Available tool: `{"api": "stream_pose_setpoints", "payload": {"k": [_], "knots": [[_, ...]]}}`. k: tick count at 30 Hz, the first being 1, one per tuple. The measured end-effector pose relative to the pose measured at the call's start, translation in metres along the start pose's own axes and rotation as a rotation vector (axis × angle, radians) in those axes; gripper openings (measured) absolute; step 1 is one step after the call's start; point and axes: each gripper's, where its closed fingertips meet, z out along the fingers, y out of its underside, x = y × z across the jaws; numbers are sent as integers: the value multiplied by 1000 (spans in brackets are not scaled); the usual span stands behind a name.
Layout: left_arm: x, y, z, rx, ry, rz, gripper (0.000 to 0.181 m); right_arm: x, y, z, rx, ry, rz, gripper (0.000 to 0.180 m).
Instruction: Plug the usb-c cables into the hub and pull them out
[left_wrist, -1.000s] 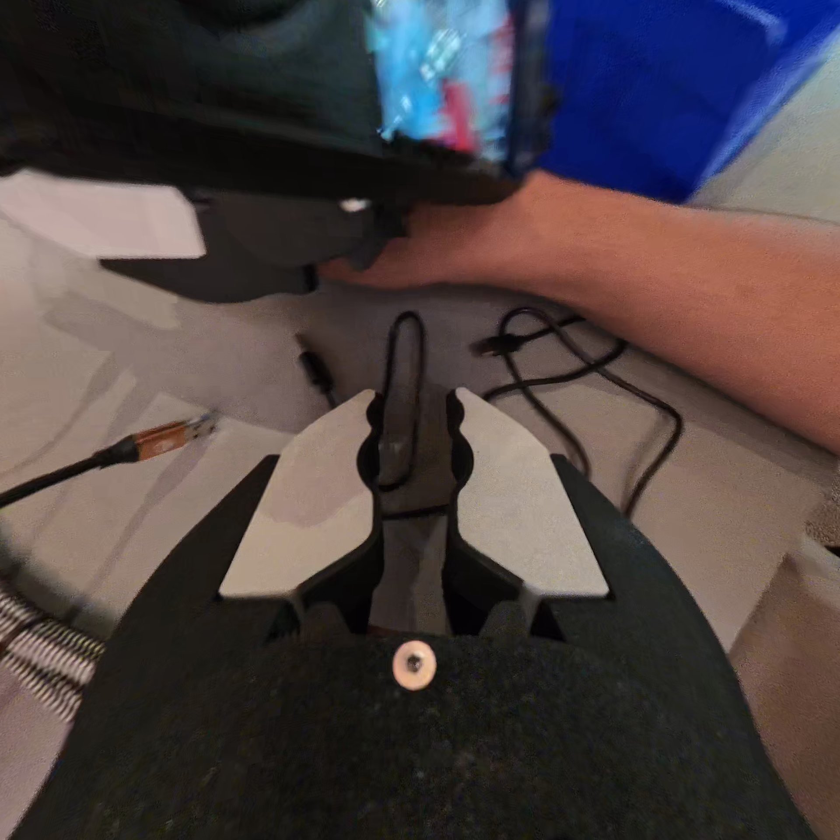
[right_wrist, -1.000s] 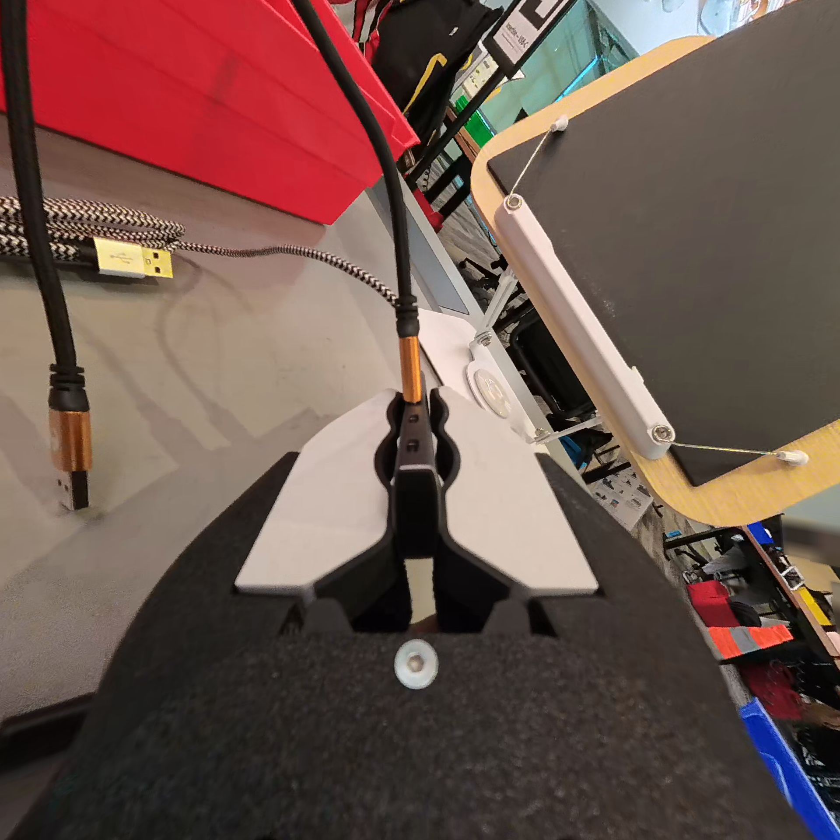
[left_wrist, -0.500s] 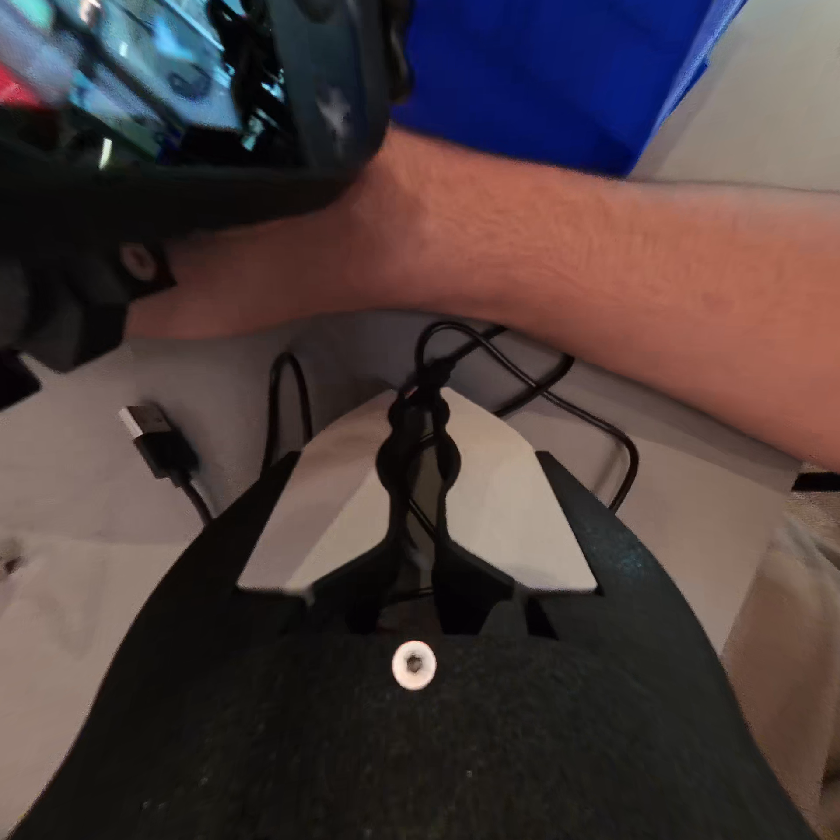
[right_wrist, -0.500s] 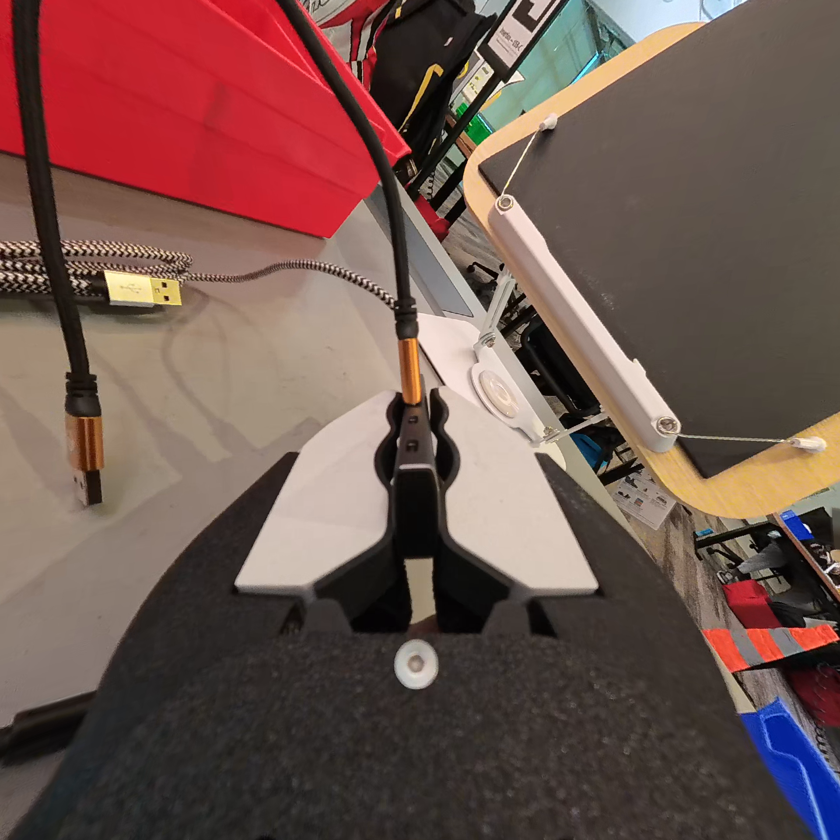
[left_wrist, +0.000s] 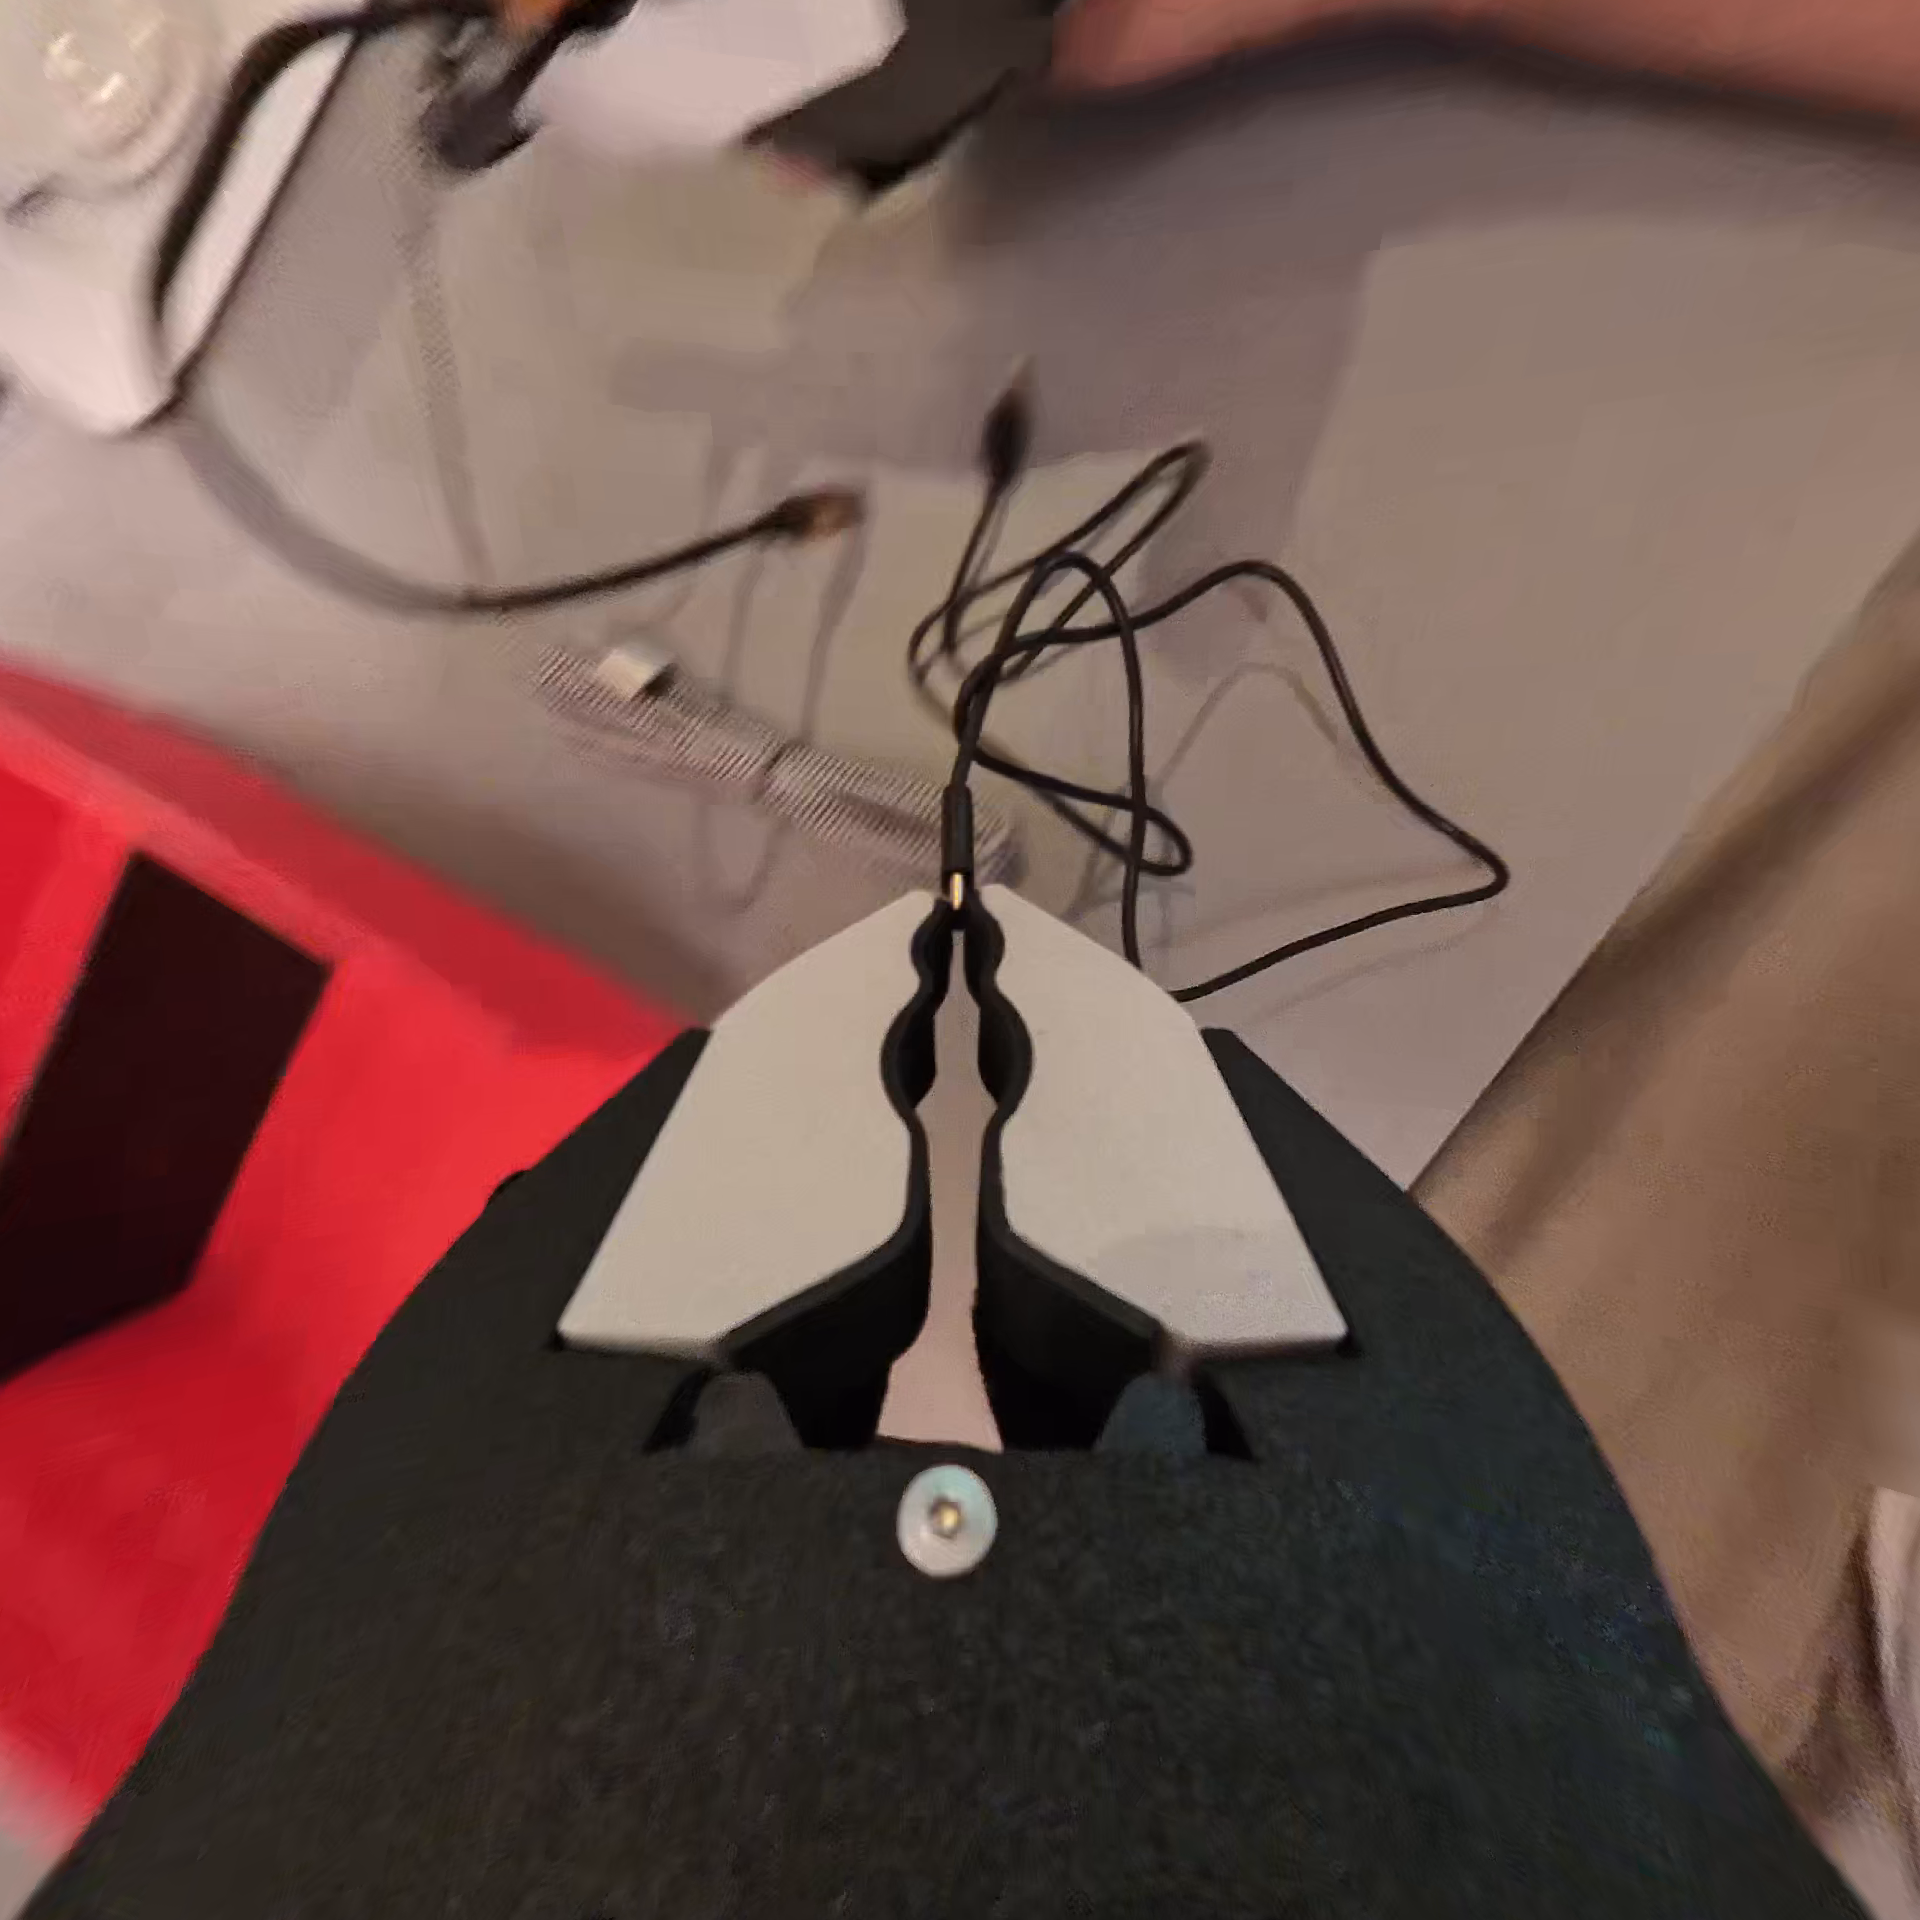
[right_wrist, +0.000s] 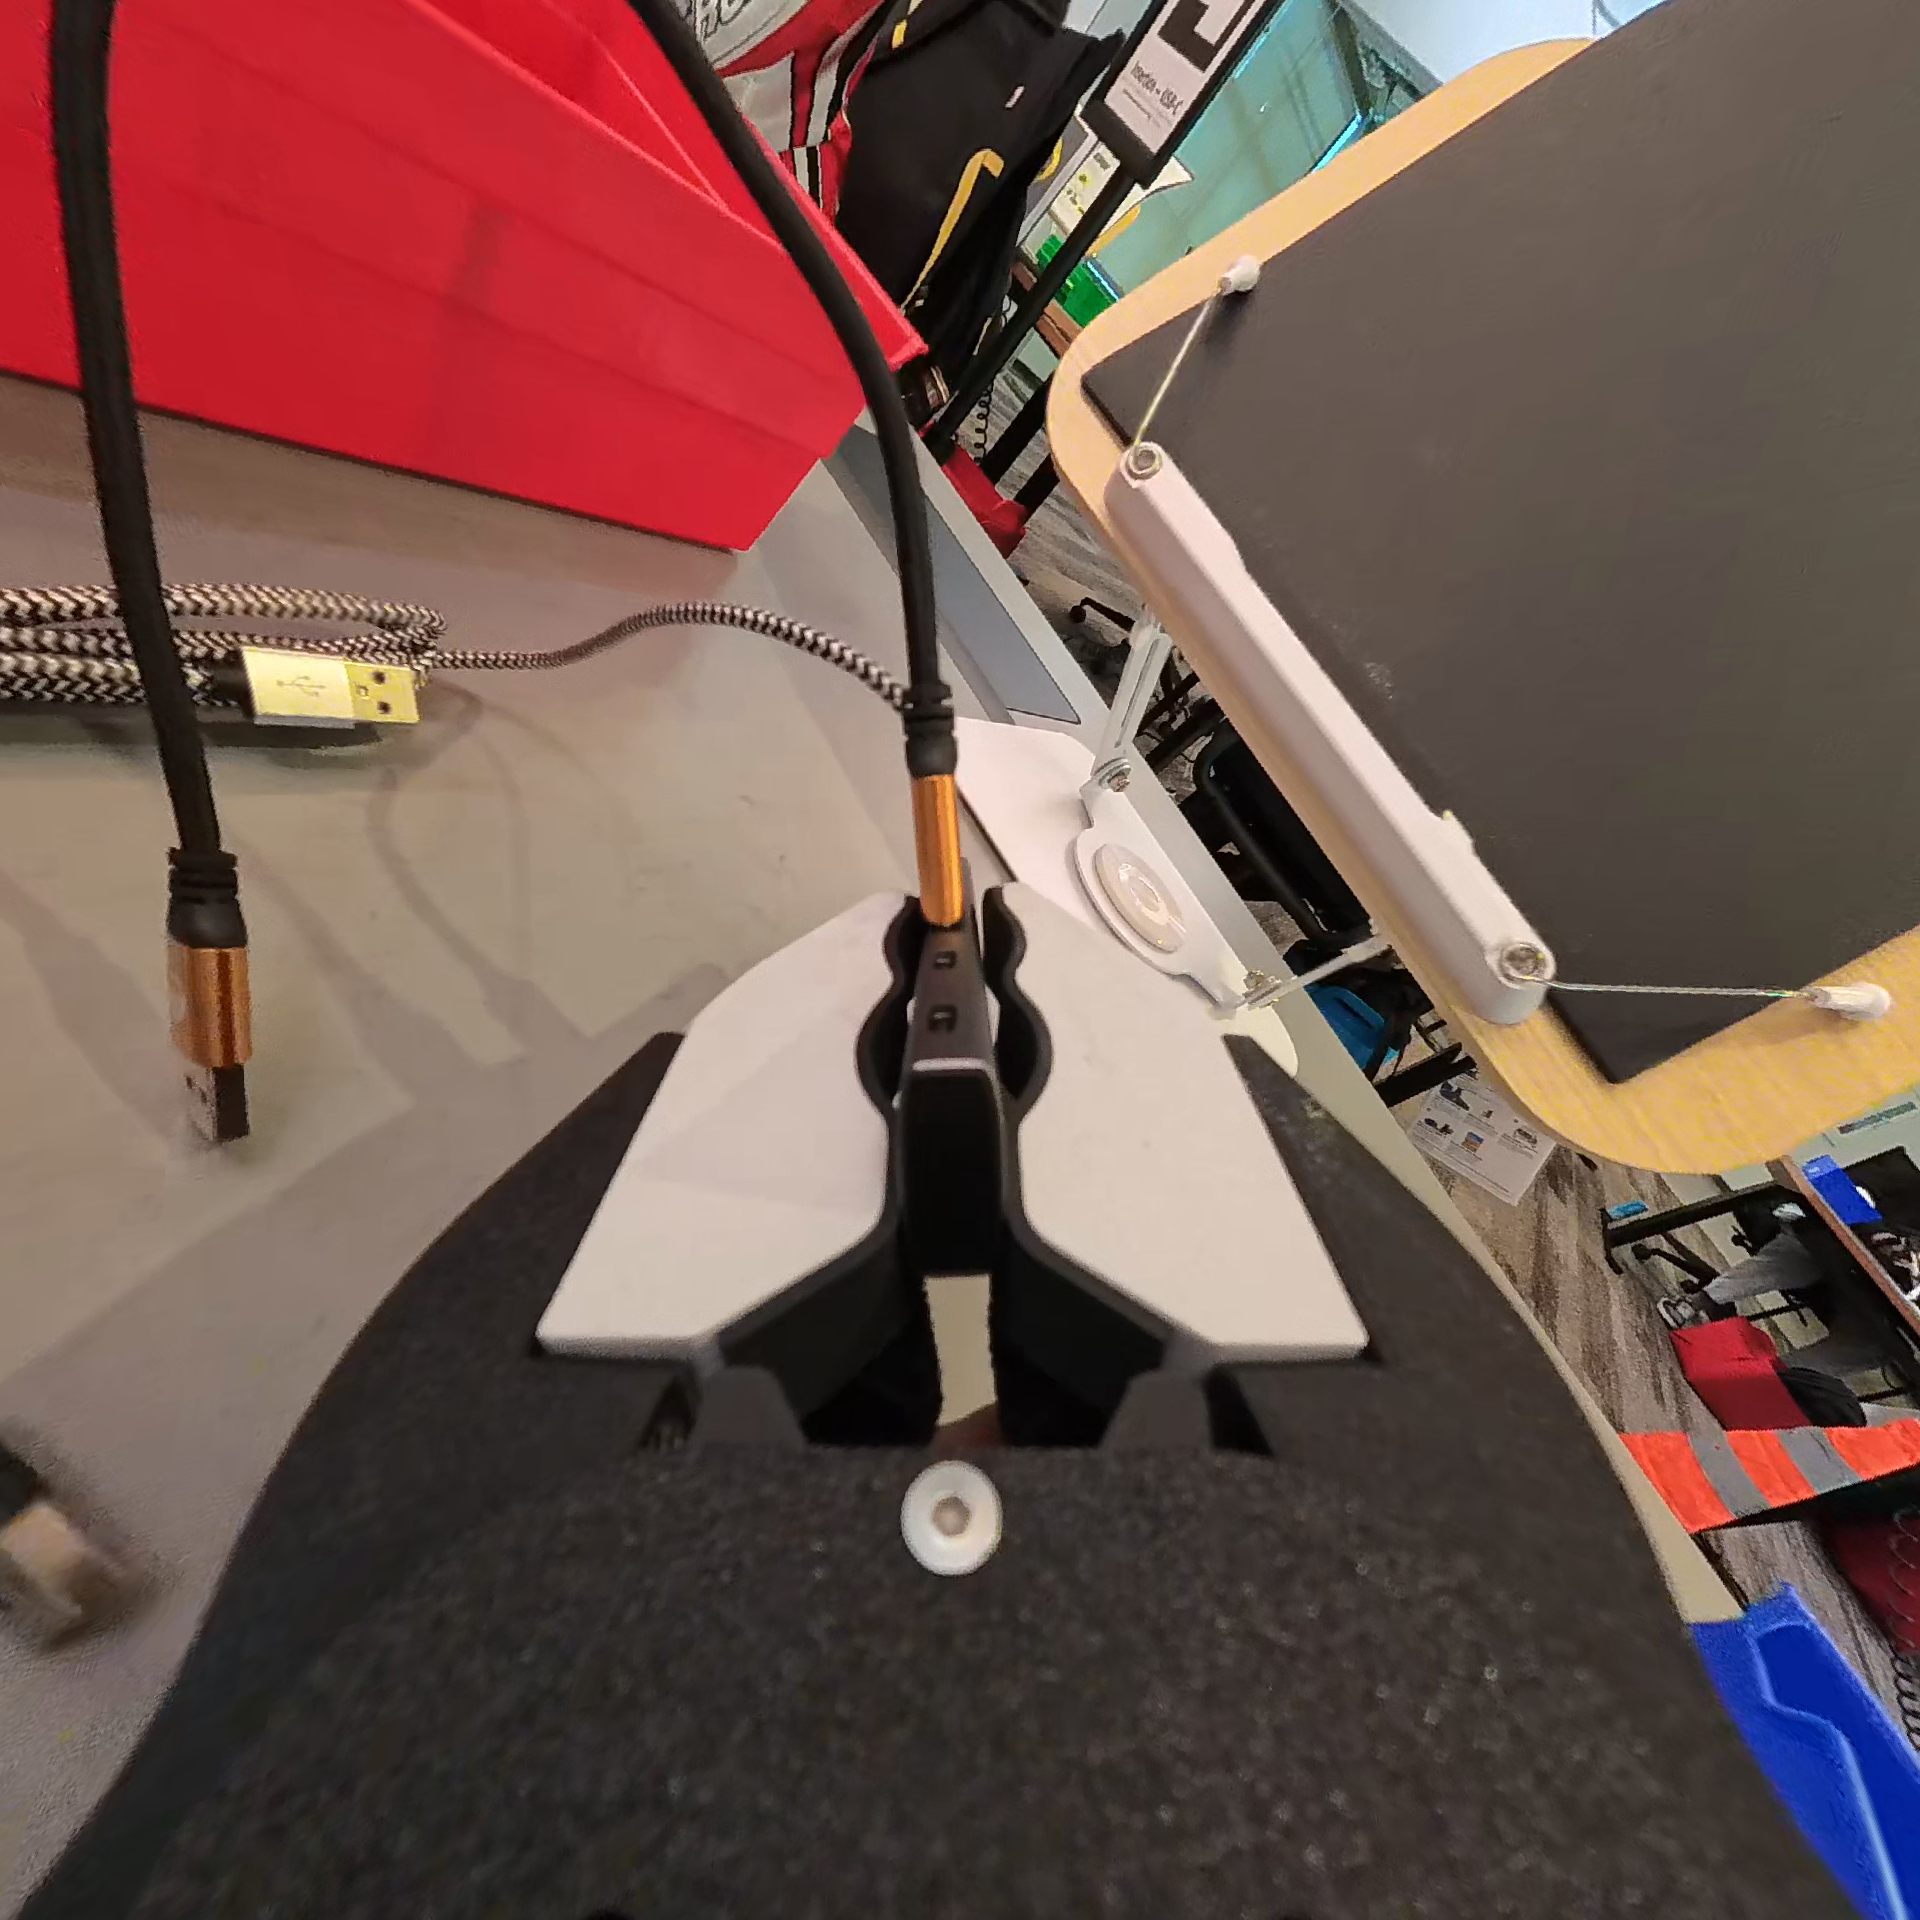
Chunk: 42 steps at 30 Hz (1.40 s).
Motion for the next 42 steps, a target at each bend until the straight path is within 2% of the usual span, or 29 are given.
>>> {"api": "stream_pose_setpoints", "payload": {"k": [3, 4, 7, 9, 10, 12, 14, 16, 20, 24, 26, 29, 32, 34, 36, 42], "knots": [[-40, 45, -37, -194, -145, 93, 2, -3, -1, 1, -2, -4, -13, 11], [-43, 58, -44, -263, -148, 132, 2, -4, -1, 1, -3, -5, -20, 11], [-44, 88, -52, -455, -156, 302, 2, -7, -1, 1, -6, -9, -38, 11], [-44, 94, -47, -547, -177, 399, 2, -9, -2, 1, -6, -11, -44, 11], [-39, 88, -39, -540, -164, 414, 2, -9, -2, 1, -6, -12, -45, 11], [-17, 65, -16, -418, -58, 386, 2, -10, -2, 1, -6, -13, -46, 11], [6, 34, 7, -250, 67, 287, 3, -10, -2, 1, -5, -14, -48, 11], [14, 6, 24, -113, 111, 184, 6, -10, -3, 0, -3, -14, -45, 11], [48, -36, 28, 162, 327, 6, 12, -11, -4, 0, 2, -16, -42, 11], [29, -35, 12, 319, 219, -147, 23, -11, -3, 1, 3, -20, -34, 11], [32, -26, -1, 382, 219, -196, 23, -11, -2, 1, 2, -21, -29, 11], [25, -10, -10, 409, 99, -156, 19, -12, -2, 2, 3, -26, -23, 11], [14, -7, -12, 412, 72, -127, 18, -15, -2, 3, 3, -33, -25, 11], [27, -16, -7, 420, 206, -111, 25, -17, -3, 3, 3, -35, -32, 11], [47, -18, 8, 386, 330, -17, 22, -17, -4, 3, 5, -36, -35, 11], [75, 2, 69, 202, 456, 261, 24, -17, -5, 2, 13, -41, -38, 11]]}}
